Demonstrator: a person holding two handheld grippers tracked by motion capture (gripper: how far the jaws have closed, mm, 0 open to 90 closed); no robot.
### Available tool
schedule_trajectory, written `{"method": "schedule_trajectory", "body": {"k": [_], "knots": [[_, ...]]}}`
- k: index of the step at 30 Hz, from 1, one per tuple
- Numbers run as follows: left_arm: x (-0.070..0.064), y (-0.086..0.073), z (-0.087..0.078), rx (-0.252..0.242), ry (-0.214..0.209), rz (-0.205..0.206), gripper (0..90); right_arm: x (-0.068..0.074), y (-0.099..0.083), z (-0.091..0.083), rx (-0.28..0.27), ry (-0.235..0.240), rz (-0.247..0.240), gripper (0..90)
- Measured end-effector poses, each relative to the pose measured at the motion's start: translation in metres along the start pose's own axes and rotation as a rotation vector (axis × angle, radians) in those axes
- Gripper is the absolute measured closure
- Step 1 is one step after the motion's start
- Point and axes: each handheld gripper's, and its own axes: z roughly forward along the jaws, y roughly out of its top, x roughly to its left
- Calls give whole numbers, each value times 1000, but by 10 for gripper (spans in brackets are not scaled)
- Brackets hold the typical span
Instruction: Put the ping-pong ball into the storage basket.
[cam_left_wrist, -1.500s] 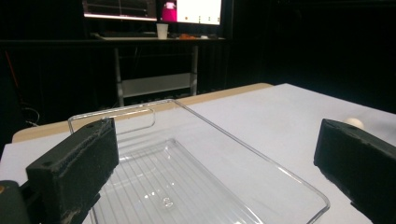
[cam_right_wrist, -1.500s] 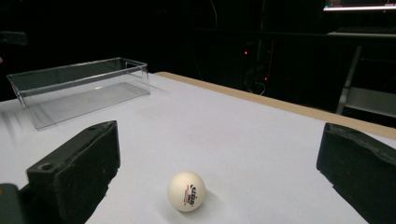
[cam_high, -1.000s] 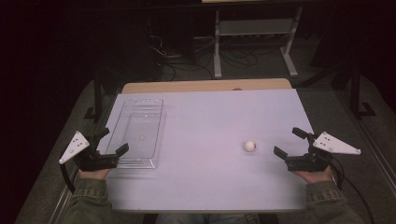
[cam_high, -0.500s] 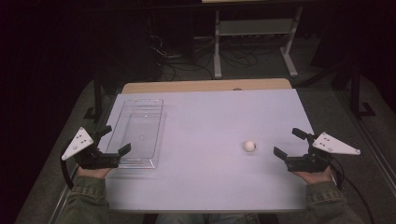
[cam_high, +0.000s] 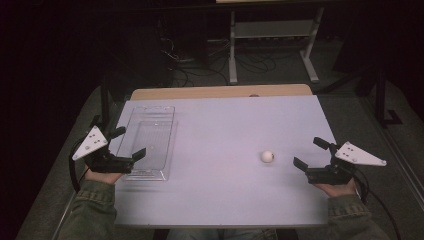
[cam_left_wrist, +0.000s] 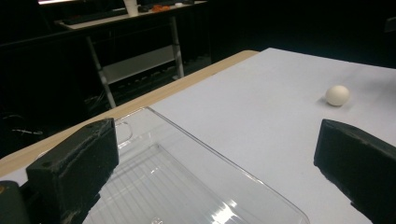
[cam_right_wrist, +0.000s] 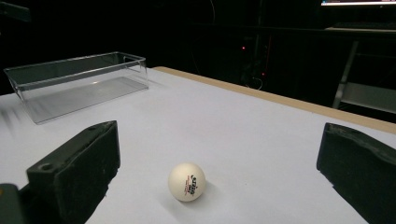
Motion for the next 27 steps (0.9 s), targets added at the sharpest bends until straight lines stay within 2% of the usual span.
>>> {"method": "schedule_trajectory", "body": {"k": [6, 14, 27], "knots": [[1, 7, 6, 40, -20, 23, 0, 0, 0, 0, 2, -1, 2, 0], [-1, 17, 15, 75, -50, 23, 0, 0, -1, 1, 9, 5, 4, 0], [-3, 30, 22, 113, -56, 76, 0, 2, -1, 3, 23, 18, -3, 0]]}}
